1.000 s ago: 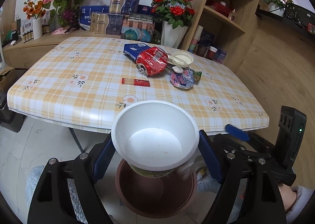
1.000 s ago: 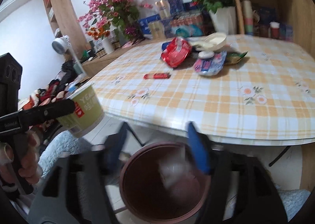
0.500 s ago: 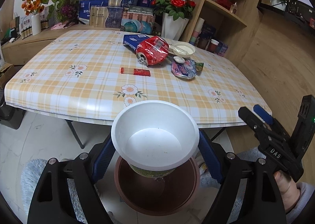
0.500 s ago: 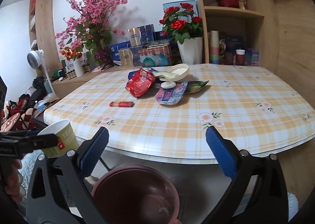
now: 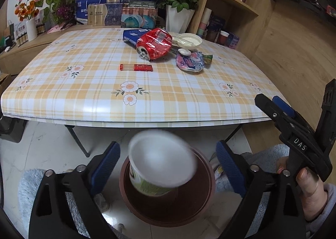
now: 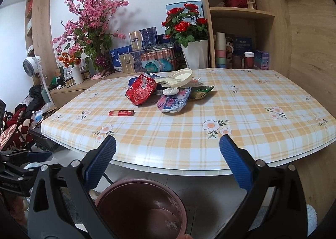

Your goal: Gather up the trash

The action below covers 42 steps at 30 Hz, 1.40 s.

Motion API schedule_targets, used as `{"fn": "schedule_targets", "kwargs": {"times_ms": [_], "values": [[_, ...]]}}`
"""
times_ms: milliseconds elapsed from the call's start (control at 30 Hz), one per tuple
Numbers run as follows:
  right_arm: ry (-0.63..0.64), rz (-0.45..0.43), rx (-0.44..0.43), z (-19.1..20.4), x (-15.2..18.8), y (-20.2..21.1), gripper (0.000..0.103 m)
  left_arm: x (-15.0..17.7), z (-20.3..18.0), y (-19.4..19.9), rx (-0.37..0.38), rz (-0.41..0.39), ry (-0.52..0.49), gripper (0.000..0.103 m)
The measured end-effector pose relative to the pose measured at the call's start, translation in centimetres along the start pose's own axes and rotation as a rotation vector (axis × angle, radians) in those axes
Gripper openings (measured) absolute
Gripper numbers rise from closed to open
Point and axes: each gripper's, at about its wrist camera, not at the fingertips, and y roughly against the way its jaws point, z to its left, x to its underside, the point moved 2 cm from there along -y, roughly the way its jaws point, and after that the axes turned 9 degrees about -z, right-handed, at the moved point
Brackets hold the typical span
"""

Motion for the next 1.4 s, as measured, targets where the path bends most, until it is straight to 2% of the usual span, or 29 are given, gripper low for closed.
{"fn": "schedule_targets", "kwargs": {"times_ms": [200, 367, 533, 700, 933, 1400], "values": [[0.004, 0.004, 0.000, 0.1, 0.0, 0.1, 0.097, -0.3, 0.2, 0.3, -0.023, -0.024, 0.006, 0.095], [0.006, 0.032, 0.002, 0.2, -0.2, -0.6, 0.097, -1.2, 1.5, 0.6, -0.105, -0.069, -0.009, 0.097], [0.003, 0.043, -0.052, 0.2, -2.1, -1.5, 0.097, -3.6, 2.8, 0.5, -0.198, -0.128, -0.065, 0.097], [0.025, 0.031, -0.067, -0.3, -4.0, -2.2, 0.097, -6.4, 4.1, 0.7, -0.234, -0.187, -0.049, 0.097], [0.051, 0.042, -0.060, -1.2, -5.4, -3.4, 0.097, -8.8, 5.5, 0.9, -0.258, -0.231, -0.052, 0.097], [0.032, 0.074, -0.072, -2.6, -6.8, -6.7, 0.097, -11.0, 8.5, -0.8, -0.261, -0.239, -0.038, 0.097]]}}
